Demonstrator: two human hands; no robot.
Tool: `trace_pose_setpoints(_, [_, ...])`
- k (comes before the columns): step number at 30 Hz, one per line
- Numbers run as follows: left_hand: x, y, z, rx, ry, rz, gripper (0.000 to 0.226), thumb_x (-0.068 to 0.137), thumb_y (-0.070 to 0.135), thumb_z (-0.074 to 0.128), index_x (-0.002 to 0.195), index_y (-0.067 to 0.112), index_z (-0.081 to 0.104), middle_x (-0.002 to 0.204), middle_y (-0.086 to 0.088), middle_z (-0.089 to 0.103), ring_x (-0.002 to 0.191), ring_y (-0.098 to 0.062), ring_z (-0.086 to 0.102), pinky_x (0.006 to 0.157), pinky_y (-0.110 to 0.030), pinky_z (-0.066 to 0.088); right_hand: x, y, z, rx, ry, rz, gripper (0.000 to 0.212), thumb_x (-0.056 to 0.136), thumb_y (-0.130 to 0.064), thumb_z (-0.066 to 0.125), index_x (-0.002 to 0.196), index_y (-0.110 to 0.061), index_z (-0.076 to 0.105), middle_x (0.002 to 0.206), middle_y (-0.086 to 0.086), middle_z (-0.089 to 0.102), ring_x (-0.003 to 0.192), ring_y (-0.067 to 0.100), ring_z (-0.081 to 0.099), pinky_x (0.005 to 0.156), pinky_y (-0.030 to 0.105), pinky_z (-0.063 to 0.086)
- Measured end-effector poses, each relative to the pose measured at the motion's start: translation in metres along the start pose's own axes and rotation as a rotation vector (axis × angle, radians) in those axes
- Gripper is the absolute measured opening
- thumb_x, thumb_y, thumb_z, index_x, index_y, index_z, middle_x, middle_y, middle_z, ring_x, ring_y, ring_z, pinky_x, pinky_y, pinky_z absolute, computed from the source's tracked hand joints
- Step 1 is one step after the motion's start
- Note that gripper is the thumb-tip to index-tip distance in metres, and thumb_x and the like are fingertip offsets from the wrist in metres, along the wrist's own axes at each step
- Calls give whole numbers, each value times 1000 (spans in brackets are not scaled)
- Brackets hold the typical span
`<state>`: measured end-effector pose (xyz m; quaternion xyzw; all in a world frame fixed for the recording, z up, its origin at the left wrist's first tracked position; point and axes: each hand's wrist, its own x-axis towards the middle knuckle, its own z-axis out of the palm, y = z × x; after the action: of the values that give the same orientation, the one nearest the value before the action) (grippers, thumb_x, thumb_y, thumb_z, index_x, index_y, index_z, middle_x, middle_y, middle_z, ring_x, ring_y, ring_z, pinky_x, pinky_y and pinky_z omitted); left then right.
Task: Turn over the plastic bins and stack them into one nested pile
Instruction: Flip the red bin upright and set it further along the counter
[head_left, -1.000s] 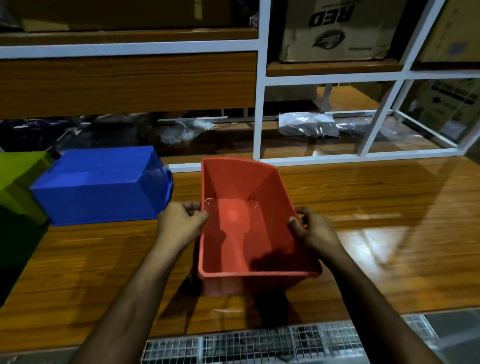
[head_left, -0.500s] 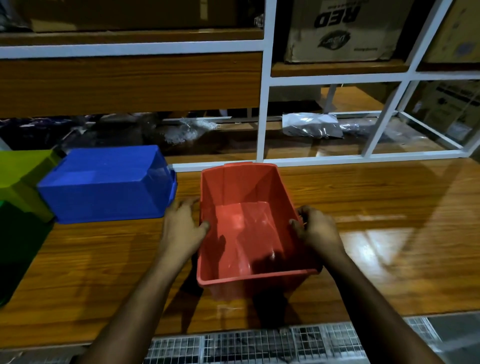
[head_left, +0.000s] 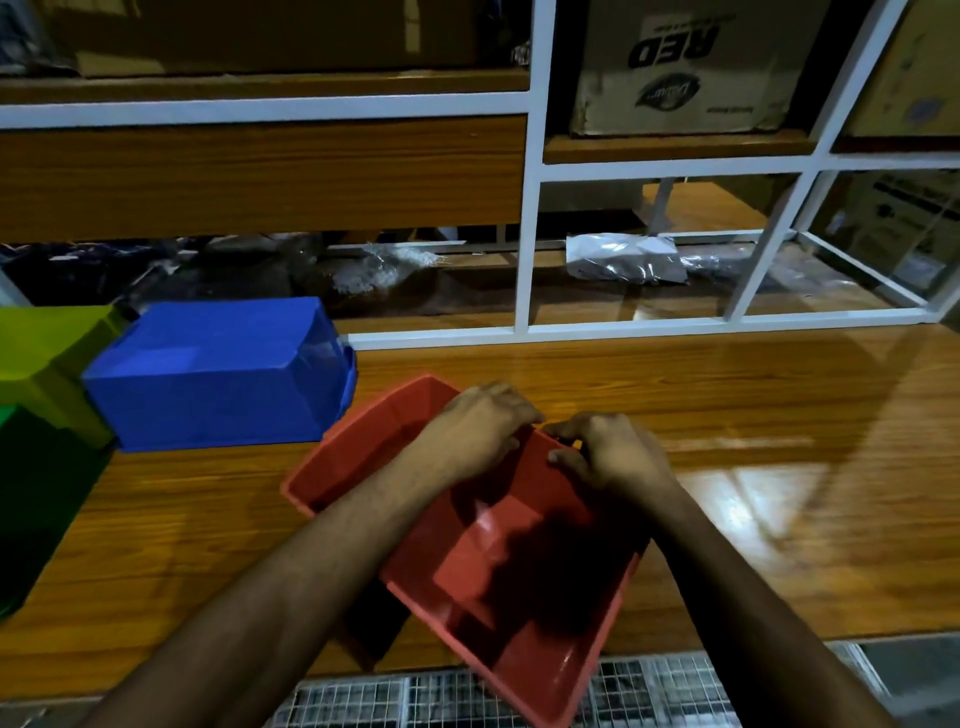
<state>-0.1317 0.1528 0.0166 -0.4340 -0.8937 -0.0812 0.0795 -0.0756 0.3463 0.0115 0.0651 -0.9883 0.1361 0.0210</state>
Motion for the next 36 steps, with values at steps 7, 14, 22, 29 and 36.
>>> trace_pose_setpoints(7, [2, -3, 1, 147, -36, -120, 19, 93, 39, 56, 107, 29, 64, 113, 6, 68, 108, -19, 62, 71, -29, 41, -4, 0, -3, -30, 63, 19, 38, 85, -52, 63, 121, -40, 63, 123, -9, 65, 110, 19, 62, 84, 32, 51])
trace_pose_setpoints(14, [-7, -31, -12, 228, -96, -407, 26, 96, 36, 52, 116, 26, 65, 111, -6, 71, 101, -28, 65, 71, -34, 44, -10, 1, -18, -159, 80, 44, 40, 88, -46, 60, 127, -38, 60, 129, -3, 60, 123, 24, 49, 96, 38, 43])
trace_pose_setpoints(22, [-22, -41, -7, -93, 16, -812, 21, 88, 24, 56, 104, 16, 69, 102, -10, 72, 93, -30, 67, 78, -40, 56, -15, -6, -6, -149, 27, 161, 40, 90, -44, 59, 130, -36, 59, 135, -5, 56, 132, 20, 38, 102, 39, 36])
trace_pose_setpoints(29, [-31, -39, -2, -316, 170, -992, 10, 91, 25, 63, 96, 17, 66, 89, -4, 69, 82, -21, 66, 74, -35, 56, -12, 15, 6, 222, 139, 94, 31, 82, -7, 60, 110, -12, 72, 120, 10, 63, 109, 31, 61, 90, 33, 50])
trace_pose_setpoints(36, [-47, -61, 7, -1029, 263, -1177, 12, 84, 16, 63, 92, 17, 72, 87, -7, 76, 80, -29, 72, 79, -45, 60, -4, 32, 16, 648, 306, 210, 32, 85, -13, 69, 115, -21, 70, 120, 3, 61, 80, 21, 68, 76, 35, 56])
